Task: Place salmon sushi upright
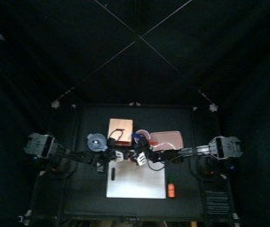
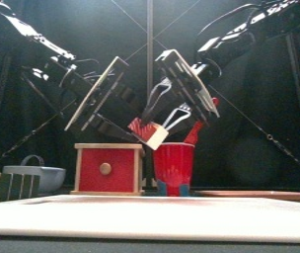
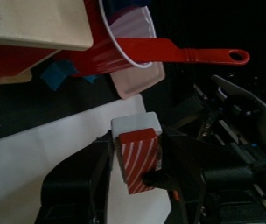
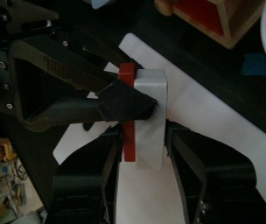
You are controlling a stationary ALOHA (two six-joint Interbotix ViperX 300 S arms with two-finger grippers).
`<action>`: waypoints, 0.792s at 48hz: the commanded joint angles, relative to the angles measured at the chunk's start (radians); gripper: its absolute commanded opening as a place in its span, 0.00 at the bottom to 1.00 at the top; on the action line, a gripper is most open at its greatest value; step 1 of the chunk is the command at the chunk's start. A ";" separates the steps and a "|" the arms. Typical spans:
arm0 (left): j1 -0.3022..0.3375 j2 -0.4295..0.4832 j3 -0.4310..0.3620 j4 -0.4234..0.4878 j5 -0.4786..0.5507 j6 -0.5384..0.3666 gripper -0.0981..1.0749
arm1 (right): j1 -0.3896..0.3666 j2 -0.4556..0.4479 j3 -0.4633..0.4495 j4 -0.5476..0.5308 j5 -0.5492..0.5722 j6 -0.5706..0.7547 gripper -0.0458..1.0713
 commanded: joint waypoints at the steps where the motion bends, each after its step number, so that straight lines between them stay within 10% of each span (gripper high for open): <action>1: 0.002 -0.011 -0.015 0.005 -0.006 0.005 0.60 | -0.002 -0.038 -0.008 0.002 -0.005 0.002 0.63; 16: 0.000 -0.012 -0.015 0.015 -0.002 0.005 0.60 | 0.009 -0.041 0.006 0.021 0.035 0.003 0.96; 38: 0.000 -0.015 -0.012 0.015 0.101 0.006 0.60 | 0.080 -0.176 0.097 0.064 0.124 0.002 0.96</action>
